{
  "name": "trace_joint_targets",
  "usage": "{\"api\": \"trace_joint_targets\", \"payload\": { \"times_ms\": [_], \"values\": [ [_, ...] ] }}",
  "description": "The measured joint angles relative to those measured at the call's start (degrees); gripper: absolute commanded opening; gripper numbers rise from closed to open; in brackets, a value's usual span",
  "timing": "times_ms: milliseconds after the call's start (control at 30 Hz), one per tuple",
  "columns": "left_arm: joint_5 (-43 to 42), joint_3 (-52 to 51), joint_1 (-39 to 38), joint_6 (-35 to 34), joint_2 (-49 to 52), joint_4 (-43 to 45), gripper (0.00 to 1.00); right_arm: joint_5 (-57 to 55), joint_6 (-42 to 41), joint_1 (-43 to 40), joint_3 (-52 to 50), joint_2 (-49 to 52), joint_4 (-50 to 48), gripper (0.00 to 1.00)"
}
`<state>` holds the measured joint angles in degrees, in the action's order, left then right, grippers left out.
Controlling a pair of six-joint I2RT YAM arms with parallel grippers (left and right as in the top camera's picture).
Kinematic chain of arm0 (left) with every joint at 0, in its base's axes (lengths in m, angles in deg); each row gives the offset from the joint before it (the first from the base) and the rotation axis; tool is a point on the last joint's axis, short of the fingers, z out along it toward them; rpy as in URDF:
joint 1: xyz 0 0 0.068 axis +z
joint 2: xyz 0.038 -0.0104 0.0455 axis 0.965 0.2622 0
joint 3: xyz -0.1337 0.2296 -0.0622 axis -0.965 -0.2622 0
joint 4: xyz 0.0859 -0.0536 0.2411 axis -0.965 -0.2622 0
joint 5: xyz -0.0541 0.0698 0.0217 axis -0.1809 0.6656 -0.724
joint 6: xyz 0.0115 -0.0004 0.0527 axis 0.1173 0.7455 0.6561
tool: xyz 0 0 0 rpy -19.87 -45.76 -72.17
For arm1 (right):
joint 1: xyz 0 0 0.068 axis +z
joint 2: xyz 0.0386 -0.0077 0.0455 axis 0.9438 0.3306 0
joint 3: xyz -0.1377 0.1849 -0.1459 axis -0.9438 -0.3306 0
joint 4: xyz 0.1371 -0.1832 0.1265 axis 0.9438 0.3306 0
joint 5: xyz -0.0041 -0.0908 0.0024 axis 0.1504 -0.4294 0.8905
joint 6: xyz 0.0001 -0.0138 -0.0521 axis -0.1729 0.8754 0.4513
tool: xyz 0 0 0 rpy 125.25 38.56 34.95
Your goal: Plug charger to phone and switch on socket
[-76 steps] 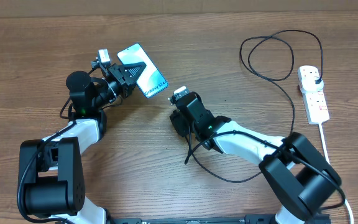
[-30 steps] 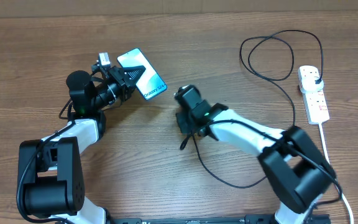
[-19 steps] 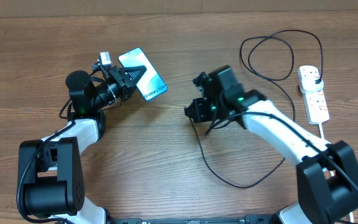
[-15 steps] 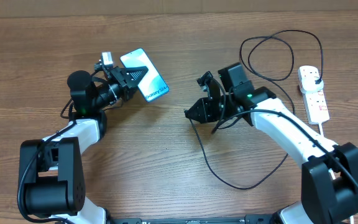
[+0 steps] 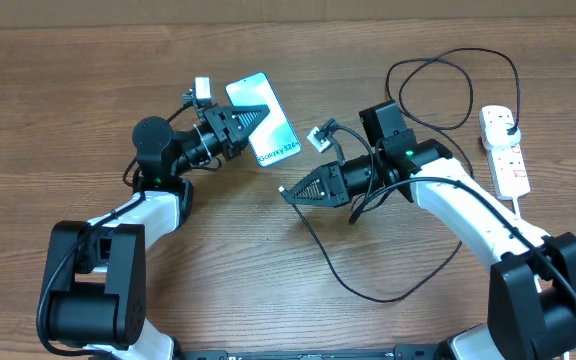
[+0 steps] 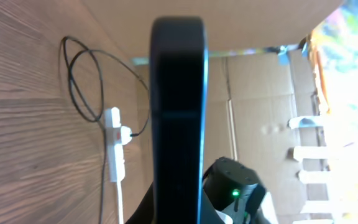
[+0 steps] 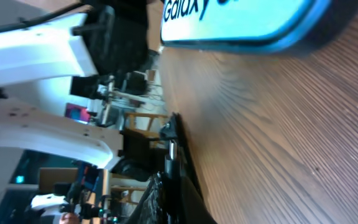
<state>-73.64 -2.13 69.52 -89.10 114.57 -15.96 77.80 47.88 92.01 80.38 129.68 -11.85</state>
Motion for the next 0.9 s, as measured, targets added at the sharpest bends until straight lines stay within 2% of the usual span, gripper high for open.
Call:
{"api": "trace_joint_targets", "payload": {
  "times_ms": [233,500,900],
  "values": [
    [1.3,0.0,0.0,-4.7,0.0,0.0,0.04,3.2,-2.7,-5.0,-0.1,0.0,-4.2,0.04],
    [4.4,0.0,-3.1,-7.3,0.0,0.0,0.04,3.8,-10.0,-5.2,-0.2,-0.1,-12.5,0.04],
    [5.3,0.0,-4.1,-8.5,0.0,0.0,0.05,3.5,-18.1,-5.2,-0.2,-0.1,-12.6,0.04]
  ]
}}
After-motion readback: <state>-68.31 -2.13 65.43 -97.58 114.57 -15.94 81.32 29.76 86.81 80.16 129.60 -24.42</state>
